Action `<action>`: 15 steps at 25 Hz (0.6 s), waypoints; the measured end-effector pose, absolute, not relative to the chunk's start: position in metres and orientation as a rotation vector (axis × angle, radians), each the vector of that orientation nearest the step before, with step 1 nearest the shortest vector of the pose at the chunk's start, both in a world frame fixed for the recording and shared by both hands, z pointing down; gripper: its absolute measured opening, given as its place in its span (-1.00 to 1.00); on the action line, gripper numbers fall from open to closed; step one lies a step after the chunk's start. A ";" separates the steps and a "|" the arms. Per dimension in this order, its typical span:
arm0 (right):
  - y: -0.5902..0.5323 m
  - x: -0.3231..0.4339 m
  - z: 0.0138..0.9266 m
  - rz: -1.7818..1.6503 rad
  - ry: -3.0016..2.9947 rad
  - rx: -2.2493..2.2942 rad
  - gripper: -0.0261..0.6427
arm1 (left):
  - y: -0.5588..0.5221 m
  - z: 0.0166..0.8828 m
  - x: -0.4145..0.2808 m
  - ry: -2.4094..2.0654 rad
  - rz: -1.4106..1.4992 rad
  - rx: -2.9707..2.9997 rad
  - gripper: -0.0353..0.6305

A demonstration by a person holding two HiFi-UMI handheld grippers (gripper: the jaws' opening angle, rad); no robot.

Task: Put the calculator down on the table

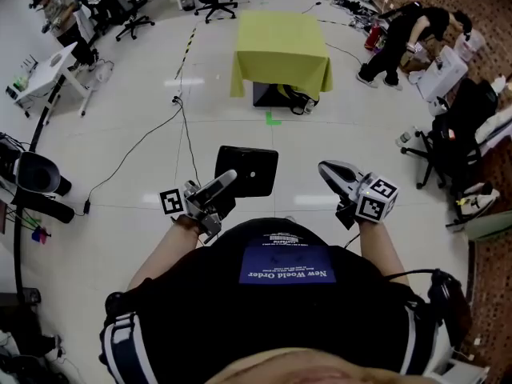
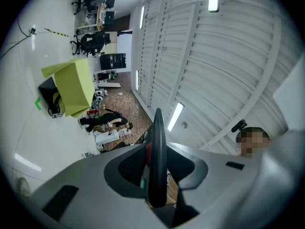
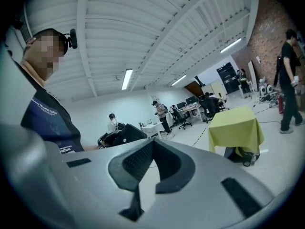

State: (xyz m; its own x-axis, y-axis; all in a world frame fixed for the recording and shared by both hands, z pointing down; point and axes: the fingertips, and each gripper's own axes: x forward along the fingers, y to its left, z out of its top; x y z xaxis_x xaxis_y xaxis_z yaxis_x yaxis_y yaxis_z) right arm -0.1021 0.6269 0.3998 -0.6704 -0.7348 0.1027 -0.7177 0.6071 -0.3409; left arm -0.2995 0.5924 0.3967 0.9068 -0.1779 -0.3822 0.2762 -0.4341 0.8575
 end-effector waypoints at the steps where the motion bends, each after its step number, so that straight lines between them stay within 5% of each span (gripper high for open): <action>1: 0.617 -0.093 0.402 -0.556 2.776 -1.241 -0.96 | 0.584 0.397 -0.291 0.063 -0.511 1.960 -0.51; 15: 0.462 0.058 0.388 -0.469 2.907 -1.028 -0.96 | 0.461 0.371 -0.137 -0.075 -0.634 2.015 -0.51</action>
State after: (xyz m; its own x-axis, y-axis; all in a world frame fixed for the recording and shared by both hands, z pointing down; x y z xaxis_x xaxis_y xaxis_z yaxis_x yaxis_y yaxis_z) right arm 0.0576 0.4620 0.3878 -0.7826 -0.6177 0.0774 -0.6108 0.7376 -0.2878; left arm -0.1366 0.4615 0.3714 0.8618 -0.3078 -0.4031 0.2053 -0.5149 0.8323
